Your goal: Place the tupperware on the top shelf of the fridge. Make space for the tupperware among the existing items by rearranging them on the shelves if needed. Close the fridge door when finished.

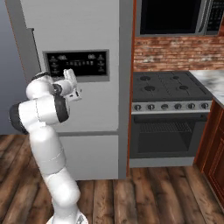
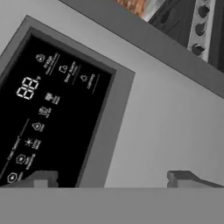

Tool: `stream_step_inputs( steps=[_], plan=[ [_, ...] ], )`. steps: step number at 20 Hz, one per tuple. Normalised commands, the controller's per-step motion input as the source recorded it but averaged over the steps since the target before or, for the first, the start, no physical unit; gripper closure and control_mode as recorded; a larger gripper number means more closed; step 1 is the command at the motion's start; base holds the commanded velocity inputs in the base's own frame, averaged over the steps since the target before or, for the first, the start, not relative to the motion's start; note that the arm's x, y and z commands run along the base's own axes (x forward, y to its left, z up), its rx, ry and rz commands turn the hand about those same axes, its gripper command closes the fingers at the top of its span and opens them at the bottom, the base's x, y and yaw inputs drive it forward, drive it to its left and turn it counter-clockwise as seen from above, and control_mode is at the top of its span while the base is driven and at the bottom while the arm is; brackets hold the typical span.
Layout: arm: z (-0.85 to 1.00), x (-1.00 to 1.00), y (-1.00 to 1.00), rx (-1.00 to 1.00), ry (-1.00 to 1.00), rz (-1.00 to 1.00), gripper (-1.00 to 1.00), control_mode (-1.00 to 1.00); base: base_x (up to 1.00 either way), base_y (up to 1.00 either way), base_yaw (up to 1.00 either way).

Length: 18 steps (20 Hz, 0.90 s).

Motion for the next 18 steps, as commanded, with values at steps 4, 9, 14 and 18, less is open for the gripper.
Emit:
stream_step_inputs(
  steps=[4, 9, 14, 18],
  plan=[
    [-0.53, 0.62, -0.42, 0.03, 0.21, 0.0, -1.0, -1.0, 0.0, 0.0, 0.0],
    [-0.17, 0.7, -0.26, 0.08, 0.3, 0.02, -1.0, -1.0, 0.0, 0.0, 0.0],
    [0.22, 0.77, 0.0, 0.04, 0.4, 0.01, -1.0, -1.0, 0.0, 0.0, 0.0],
    [0.46, 0.9, 0.03, 0.01, 0.48, 0.01, -1.0, -1.0, 0.0, 0.0, 0.0]
  ],
)
